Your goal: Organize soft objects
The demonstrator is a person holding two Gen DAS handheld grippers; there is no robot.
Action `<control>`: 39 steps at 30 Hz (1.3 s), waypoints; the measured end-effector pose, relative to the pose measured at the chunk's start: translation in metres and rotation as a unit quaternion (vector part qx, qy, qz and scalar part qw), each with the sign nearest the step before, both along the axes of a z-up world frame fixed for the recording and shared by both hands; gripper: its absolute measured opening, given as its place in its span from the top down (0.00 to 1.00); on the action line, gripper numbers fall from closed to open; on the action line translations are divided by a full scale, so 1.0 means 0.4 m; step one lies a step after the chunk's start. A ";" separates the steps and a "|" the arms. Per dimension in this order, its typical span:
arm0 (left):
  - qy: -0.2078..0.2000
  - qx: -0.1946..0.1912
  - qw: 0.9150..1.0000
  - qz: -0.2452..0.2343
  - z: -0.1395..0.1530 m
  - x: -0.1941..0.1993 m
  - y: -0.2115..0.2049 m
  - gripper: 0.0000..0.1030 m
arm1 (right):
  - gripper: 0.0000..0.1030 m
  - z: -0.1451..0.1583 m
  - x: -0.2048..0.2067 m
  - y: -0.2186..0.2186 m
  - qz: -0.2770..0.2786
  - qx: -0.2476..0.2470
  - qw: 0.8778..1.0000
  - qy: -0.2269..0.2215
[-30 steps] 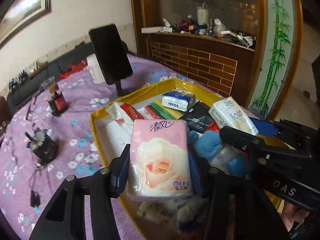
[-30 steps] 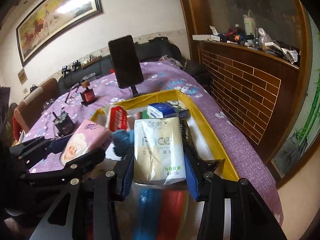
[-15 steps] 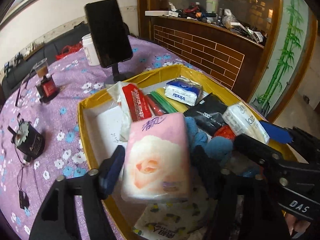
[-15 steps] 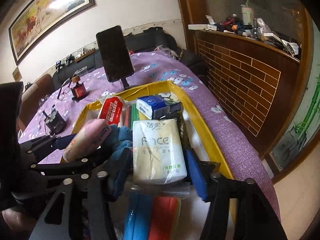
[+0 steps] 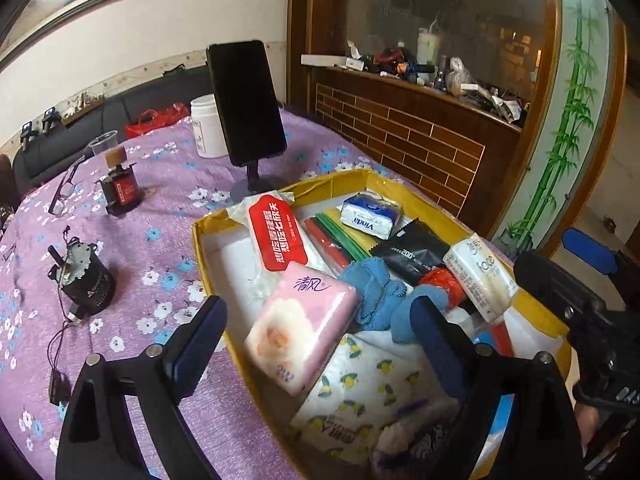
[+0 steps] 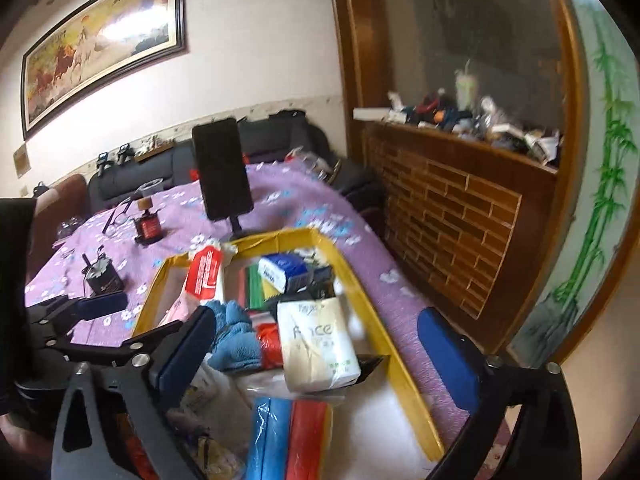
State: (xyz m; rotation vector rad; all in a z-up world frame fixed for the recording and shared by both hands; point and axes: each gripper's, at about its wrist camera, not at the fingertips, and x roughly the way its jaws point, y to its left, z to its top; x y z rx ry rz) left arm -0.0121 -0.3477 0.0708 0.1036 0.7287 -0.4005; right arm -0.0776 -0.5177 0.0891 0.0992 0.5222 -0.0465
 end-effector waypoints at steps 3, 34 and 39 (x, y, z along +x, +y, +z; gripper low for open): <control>-0.006 -0.001 1.000 -0.005 0.003 -0.019 0.007 0.09 | 0.01 -0.007 -0.006 -0.007 0.007 0.032 0.999 0.006; -0.015 -0.018 0.999 0.023 -0.089 -0.415 0.239 0.00 | 0.01 -0.116 -0.324 0.161 -0.028 0.090 0.995 0.033; -0.011 0.054 0.998 0.022 -0.119 -0.437 0.203 0.00 | 0.01 -0.119 -0.324 0.167 -0.031 0.087 0.995 0.034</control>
